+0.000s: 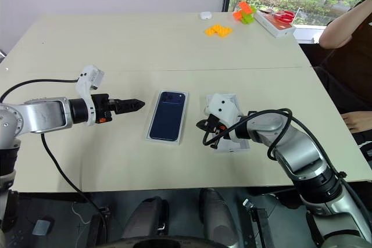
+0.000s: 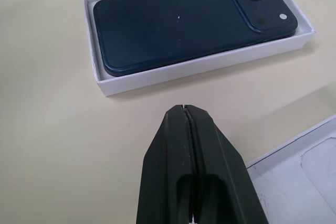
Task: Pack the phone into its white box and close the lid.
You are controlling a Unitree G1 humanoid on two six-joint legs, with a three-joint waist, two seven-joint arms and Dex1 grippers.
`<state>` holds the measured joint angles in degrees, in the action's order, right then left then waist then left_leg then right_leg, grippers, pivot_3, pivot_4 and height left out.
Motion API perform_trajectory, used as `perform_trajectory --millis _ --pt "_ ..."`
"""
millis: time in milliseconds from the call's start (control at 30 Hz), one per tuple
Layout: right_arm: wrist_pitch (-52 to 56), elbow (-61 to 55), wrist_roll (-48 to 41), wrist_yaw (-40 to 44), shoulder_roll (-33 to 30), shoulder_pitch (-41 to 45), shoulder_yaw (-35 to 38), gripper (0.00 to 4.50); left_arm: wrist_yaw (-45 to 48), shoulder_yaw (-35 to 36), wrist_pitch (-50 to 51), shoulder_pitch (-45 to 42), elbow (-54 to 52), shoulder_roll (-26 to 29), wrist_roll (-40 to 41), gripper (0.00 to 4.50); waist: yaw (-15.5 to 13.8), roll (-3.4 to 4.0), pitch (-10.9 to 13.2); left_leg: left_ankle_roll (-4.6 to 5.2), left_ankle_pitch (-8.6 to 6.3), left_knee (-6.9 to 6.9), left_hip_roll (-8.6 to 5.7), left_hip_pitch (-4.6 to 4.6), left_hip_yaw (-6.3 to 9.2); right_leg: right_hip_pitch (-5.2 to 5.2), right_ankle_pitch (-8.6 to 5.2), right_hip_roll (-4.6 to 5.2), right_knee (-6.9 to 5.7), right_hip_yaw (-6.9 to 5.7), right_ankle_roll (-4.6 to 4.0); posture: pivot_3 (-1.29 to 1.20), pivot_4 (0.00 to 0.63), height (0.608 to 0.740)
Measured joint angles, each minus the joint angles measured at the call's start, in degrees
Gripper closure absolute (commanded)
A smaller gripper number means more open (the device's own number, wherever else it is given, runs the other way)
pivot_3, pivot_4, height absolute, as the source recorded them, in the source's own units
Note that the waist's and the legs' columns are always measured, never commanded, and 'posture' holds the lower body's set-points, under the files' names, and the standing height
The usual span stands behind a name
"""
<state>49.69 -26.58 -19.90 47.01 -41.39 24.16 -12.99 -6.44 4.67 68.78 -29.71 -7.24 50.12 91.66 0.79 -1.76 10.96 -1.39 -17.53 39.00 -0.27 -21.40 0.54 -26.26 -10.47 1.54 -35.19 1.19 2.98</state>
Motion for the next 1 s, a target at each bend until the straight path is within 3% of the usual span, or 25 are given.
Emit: perform_trajectory --millis 200,233,367,467,833,933,1000 --pt "0.0 0.0 0.0 0.0 0.0 0.0 0.0 4.50 0.0 0.8 0.7 0.0 0.0 -0.6 -0.4 0.04 0.0 0.00 0.0 0.00 0.00 0.00 0.00 0.00 0.00 0.00 0.00 0.00 0.00 0.00 0.01 0.00 0.150 0.740" --pt "0.4 0.5 0.2 -0.7 0.7 0.6 -0.3 4.50 1.1 0.8 -1.2 1.7 -1.6 -0.1 -3.2 0.04 0.3 -0.02 0.0 0.00 0.00 -0.02 0.00 0.01 -0.02 -0.01 0.00 -0.01 0.00 0.02 0.00 0.00 0.150 0.740" --pt "4.6 3.5 2.4 -7.1 6.1 3.0 -1.3 4.50 7.9 -3.0 -16.6 16.8 -8.8 1.2 -28.8 0.04 1.4 0.02 0.0 -0.03 0.01 -0.12 0.04 0.00 -0.15 -0.17 -0.09 -0.07 -0.05 0.18 -0.21 0.00 0.150 0.740" --pt "5.7 4.4 2.9 -8.3 6.3 3.4 -1.8 4.50 11.7 -3.5 -20.2 18.5 -9.2 0.1 -35.9 0.04 0.0 -0.06 0.0 -0.03 0.01 -0.02 0.04 -0.08 -0.05 -0.15 -0.09 -0.04 -0.04 0.06 -0.24 0.00 0.150 0.740" --pt "6.2 4.4 2.9 -9.3 6.6 4.2 -2.2 4.50 18.6 -1.0 -21.9 18.8 -11.2 -3.7 -45.2 0.04 0.2 -0.07 0.0 0.20 -0.12 0.00 0.08 -0.01 -0.17 -0.07 0.01 0.00 0.01 0.11 0.01 0.00 0.150 0.740" --pt "6.7 4.6 3.3 -9.9 7.1 4.6 -2.6 4.50 20.2 -1.3 -21.8 18.9 -11.8 -4.1 -47.9 0.90 0.2 -0.08 0.0 0.20 -0.12 0.02 0.08 0.01 -0.16 -0.07 0.01 -0.06 -0.01 0.10 0.01 0.00 0.150 0.740" --pt "7.5 5.1 4.0 -10.8 8.1 5.5 -3.8 4.50 22.0 -2.7 -22.0 18.9 -12.9 -4.1 -50.3 1.86 0.3 -0.07 0.0 0.21 -0.12 0.02 0.08 0.02 -0.17 -0.08 0.01 -0.07 -0.02 0.10 0.01 0.00 0.150 0.740"
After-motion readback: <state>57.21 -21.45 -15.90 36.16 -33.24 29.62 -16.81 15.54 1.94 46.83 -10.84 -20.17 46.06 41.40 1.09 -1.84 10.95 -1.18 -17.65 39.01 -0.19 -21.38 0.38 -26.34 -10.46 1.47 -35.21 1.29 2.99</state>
